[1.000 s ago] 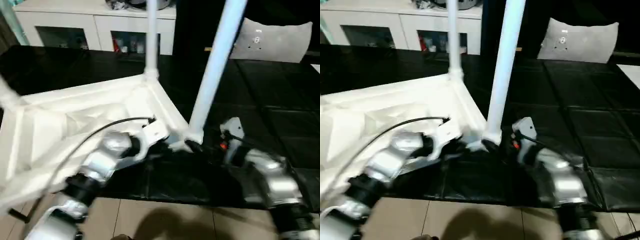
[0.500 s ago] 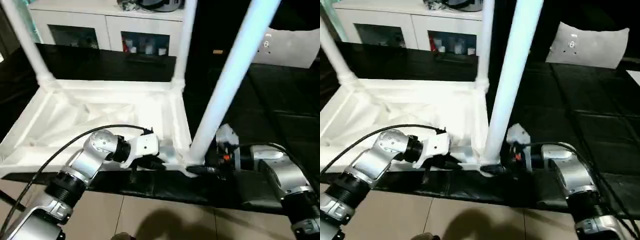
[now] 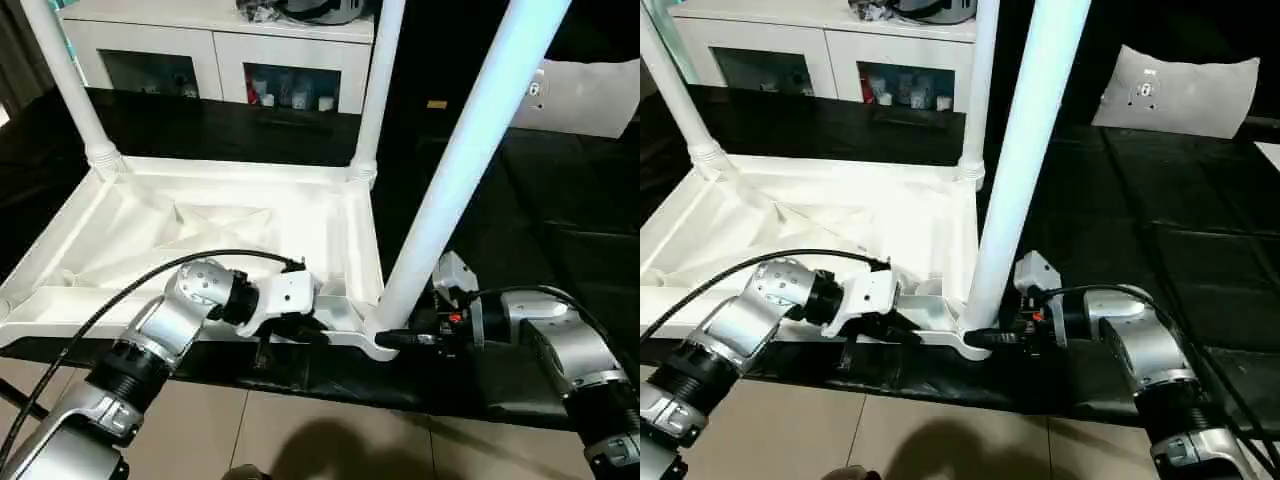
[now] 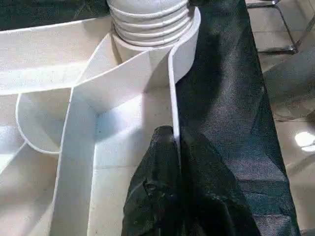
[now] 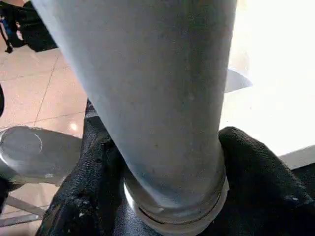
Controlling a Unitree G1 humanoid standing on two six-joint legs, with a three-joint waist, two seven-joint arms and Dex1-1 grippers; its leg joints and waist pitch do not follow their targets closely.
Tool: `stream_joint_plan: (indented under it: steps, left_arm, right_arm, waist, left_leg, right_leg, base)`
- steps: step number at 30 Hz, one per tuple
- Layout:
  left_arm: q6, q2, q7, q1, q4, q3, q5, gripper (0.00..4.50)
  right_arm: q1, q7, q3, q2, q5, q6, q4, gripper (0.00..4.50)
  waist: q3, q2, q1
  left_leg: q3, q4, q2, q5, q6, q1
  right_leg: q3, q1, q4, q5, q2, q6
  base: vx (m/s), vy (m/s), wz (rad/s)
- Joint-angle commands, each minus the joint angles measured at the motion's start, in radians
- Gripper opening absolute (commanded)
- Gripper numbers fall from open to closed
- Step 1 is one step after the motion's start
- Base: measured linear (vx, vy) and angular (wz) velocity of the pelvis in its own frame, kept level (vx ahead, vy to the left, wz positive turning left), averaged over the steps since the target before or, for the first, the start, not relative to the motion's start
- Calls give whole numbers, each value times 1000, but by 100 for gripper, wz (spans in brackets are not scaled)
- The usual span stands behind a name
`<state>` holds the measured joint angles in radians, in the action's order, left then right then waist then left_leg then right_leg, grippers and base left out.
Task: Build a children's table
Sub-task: Rotate leg to tighten
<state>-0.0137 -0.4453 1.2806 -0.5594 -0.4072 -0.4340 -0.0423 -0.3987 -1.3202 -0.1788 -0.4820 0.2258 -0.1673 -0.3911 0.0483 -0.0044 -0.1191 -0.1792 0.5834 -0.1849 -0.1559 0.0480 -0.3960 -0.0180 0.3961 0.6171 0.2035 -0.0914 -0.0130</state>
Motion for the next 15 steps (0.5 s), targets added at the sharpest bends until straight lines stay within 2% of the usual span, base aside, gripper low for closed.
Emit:
stream_joint_plan:
  steps: [1,3,6,9,11,13,15]
  left_arm:
    - [17,-4,18,-13,-7,-35,-30,0]
    - [17,-4,18,-13,-7,-35,-30,0]
    - [-4,1,12,-5,2,-25,-22,0]
    - [-119,46,-56,15,49,15,16,0]
    - [-148,60,-75,18,59,25,26,0]
    - [-180,83,-104,20,68,36,36,0]
    - [-249,138,-177,22,85,54,44,0]
  right_arm:
    - [8,-29,-21,-1,2,2,13,271]
    - [8,-29,-21,-1,2,2,13,268]
    - [33,-13,-20,13,10,-4,34,266]
    - [83,92,4,78,36,-44,85,264]
    - [93,120,9,95,37,-45,92,264]
    - [103,167,21,124,43,-60,98,264]
    - [120,279,51,197,57,-82,104,264]
  waist:
    - [-67,-7,1]
    - [-67,-9,1]
    - [-68,-6,0]
    - [-67,-3,-1]
    - [-63,-9,6]
    - [-54,-6,12]
    - [-51,-8,17]
  left_leg:
    - [4,-64,-40,-216,-47,29]
    - [4,-63,-39,-215,-47,29]
    - [4,-63,-39,-208,-48,28]
    - [5,-64,-40,-207,-46,29]
    - [5,-70,-39,-252,-31,29]
    - [9,-77,-38,-343,3,35]
    - [11,-80,-38,-383,18,37]
  right_leg:
    - [16,-36,-62,97,-41,246]
    - [16,-36,-62,93,-41,246]
    - [16,-37,-60,76,-40,246]
    - [16,-35,-60,68,-41,254]
    - [17,-34,-68,139,-41,242]
    - [19,-25,-82,294,-44,209]
    - [21,-23,-87,363,-44,188]
  base:
    - [0,0,0]
    - [0,0,0]
    - [0,0,0]
    - [0,0,0]
    - [0,0,0]
    - [0,0,0]
    - [0,0,0]
